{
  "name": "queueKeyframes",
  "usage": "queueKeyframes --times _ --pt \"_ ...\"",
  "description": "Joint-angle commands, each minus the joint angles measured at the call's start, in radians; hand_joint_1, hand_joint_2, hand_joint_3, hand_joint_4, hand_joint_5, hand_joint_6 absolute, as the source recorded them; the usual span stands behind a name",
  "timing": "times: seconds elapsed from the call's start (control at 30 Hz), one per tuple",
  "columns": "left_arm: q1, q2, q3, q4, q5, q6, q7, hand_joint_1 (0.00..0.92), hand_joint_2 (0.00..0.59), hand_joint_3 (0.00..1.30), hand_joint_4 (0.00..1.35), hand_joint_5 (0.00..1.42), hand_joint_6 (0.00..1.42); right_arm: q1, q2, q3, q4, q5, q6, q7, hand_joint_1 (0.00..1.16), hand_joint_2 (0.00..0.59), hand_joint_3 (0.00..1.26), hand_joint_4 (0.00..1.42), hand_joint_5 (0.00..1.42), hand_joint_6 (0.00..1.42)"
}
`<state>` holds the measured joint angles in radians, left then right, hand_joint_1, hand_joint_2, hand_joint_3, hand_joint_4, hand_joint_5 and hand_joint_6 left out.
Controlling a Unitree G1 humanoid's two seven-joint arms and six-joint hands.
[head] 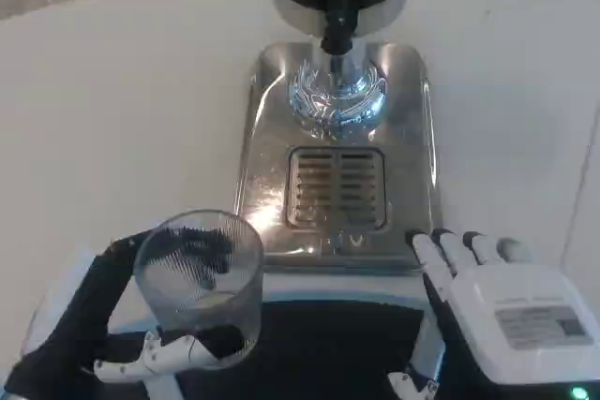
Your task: Grasp the cup under the faucet to collect the drink, then remove the cup.
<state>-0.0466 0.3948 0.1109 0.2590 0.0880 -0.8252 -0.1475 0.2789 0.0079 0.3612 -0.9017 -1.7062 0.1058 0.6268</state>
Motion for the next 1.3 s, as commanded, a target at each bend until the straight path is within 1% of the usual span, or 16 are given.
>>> queueKeyframes --times 0.03,0.5,0.6,0.83,0.93,1.07,1.3 --pt "-0.004 0.012 0.022 0.006 -0.032 -0.038 -0.002 0.565 0.016 0.94 1.1 1.2 0.4 0.019 0.121 0.147 0.021 -0.042 -0.004 0.003 0.38 0.423 0.0 0.0 0.0 0.0" --pt "-0.022 -0.002 0.02 0.015 -0.025 -0.025 0.001 0.565 0.016 0.94 1.1 1.2 0.4 0.043 0.125 0.173 0.019 -0.049 -0.002 -0.009 0.38 0.424 0.0 0.0 0.0 0.0" --pt "-0.053 -0.007 0.009 0.039 -0.021 -0.019 -0.003 0.565 0.016 0.94 1.1 1.2 0.4 0.048 0.126 0.176 0.013 -0.048 -0.002 -0.011 0.38 0.425 0.0 0.0 0.0 0.0" --pt "-0.125 -0.01 -0.006 0.116 -0.012 -0.029 -0.001 0.565 0.016 0.94 1.1 1.2 0.4 0.051 0.119 0.172 0.009 -0.033 -0.009 0.018 0.37 0.433 0.0 0.0 0.0 0.0" --pt "-0.16 -0.017 -0.01 0.16 0.001 -0.034 0.01 0.565 0.016 0.94 1.1 1.2 0.41 0.044 0.119 0.167 0.011 -0.03 -0.012 0.03 0.37 0.435 0.0 0.0 0.0 0.0" --pt "-0.209 -0.032 -0.015 0.217 0.02 -0.038 0.026 0.565 0.016 0.94 1.1 1.2 0.41 0.029 0.123 0.158 0.016 -0.028 -0.013 0.049 0.37 0.436 0.0 0.0 0.0 0.0" --pt "-0.338 -0.07 -0.031 0.348 0.071 -0.042 0.074 0.565 0.016 0.94 1.1 1.2 0.42 -0.007 0.128 0.14 0.037 -0.028 -0.008 0.076 0.36 0.437 0.0 0.0 0.0 0.0"
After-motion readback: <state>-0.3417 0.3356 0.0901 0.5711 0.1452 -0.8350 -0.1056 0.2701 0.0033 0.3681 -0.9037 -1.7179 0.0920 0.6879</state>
